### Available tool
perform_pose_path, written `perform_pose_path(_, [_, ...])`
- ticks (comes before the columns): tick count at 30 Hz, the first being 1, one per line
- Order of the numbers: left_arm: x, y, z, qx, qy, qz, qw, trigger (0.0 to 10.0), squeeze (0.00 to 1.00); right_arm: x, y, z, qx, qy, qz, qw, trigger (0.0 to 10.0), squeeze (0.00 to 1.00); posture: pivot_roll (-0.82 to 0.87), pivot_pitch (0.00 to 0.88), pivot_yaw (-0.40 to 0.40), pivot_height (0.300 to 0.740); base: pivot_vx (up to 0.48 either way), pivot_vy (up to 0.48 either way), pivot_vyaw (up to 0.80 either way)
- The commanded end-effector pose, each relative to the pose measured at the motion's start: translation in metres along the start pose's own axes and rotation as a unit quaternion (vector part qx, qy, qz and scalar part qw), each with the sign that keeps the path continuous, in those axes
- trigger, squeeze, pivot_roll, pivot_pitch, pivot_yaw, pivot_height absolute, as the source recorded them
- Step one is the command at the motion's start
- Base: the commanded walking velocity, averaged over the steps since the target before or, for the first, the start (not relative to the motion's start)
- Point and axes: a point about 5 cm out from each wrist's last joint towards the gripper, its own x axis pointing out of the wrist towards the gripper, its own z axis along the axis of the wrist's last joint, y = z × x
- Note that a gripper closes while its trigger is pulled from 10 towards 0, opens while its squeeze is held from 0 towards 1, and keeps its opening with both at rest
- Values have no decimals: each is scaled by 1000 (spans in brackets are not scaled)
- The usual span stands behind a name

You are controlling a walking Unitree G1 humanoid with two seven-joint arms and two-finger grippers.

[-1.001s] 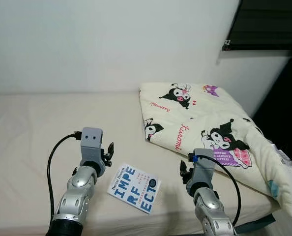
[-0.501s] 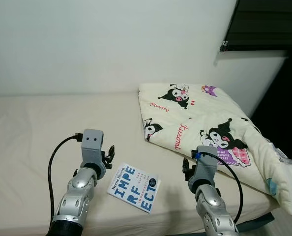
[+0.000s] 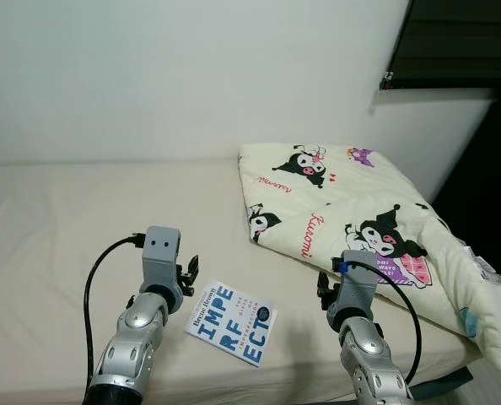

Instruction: Clean up the room

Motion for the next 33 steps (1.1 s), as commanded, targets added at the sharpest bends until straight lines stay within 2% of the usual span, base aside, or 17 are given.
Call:
perform_pose_path(1, [-2,-6,-3,4,5,-7,1000,10000,0,0,-2,-3,-1,4,-5,1000,10000,0,-13,28,-23,681,0,0,0])
perform_pose_path(5, [-2,-6,-3,8,7,-4,1000,10000,0,0,-3,-4,0,6,-7,1000,10000,0,-15,24,-23,681,0,0,0])
perform_pose_path(16, [0,-9,-2,9,5,-7,1000,10000,0,-1,-7,-5,0,7,-13,1000,10000,0,-24,23,-24,636,0,0,0])
perform_pose_path(26, [-1,-10,-3,13,9,-14,1000,10000,0,-2,-5,-7,1,9,-10,1000,10000,0,-28,30,-23,636,0,0,0])
perform_pose_path(33, [-1,-13,-3,15,8,-18,1000,10000,0,-4,-7,-9,3,13,-13,1000,10000,0,-29,36,-24,616,0,0,0])
